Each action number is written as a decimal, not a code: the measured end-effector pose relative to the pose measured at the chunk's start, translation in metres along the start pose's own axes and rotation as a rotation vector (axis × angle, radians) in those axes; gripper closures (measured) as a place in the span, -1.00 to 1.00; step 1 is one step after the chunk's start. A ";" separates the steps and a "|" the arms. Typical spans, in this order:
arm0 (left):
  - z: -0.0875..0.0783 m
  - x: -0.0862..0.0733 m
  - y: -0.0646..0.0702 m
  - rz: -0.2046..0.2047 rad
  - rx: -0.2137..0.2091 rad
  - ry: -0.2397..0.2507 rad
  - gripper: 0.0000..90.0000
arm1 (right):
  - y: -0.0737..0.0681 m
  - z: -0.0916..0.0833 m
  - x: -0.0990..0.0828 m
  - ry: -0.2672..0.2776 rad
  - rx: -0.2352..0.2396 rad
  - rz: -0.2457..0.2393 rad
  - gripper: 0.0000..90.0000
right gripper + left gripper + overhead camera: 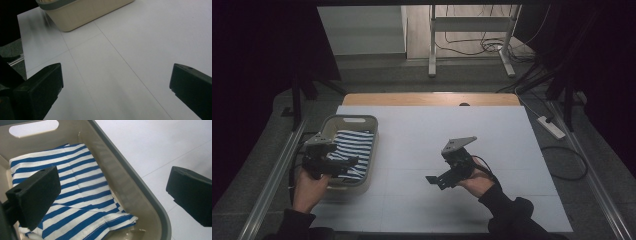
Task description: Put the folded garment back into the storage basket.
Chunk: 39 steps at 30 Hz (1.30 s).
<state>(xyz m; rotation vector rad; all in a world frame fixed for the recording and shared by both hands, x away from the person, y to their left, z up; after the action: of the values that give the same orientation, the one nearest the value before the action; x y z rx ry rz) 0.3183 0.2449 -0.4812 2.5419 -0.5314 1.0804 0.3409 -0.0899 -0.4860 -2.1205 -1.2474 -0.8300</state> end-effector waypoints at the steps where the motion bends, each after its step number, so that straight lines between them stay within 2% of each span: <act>1: 0.000 0.000 0.001 0.001 0.000 0.001 -1.00 | 0.000 -0.001 -0.001 0.001 -0.001 0.002 -1.00; 19: -0.005 -0.007 0.013 0.006 -0.006 -0.004 -1.00 | 0.008 -0.027 -0.023 0.022 -0.029 0.041 -1.00; 28: -0.006 -0.012 0.019 0.006 -0.016 -0.010 -1.00 | 0.011 -0.038 -0.034 0.018 -0.049 0.054 -1.00; 39: -0.011 -0.018 0.024 0.008 -0.012 -0.005 -1.00 | 0.014 -0.050 -0.047 0.007 -0.051 0.073 -1.00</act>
<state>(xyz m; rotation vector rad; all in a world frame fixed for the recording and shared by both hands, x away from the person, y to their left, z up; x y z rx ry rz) 0.2886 0.2321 -0.4840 2.5355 -0.5478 1.0704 0.3236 -0.1580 -0.4893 -2.1881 -1.1492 -0.8445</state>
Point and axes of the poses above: each handheld gripper's, and its own axes: z roughly forward along the jaws, x roughly out of its top, y roughly to its right, the point moved 6 cm from there along z, roughly forward along the jaws, and after that the axes turned 2 degrees about x, right-handed, at the moved point
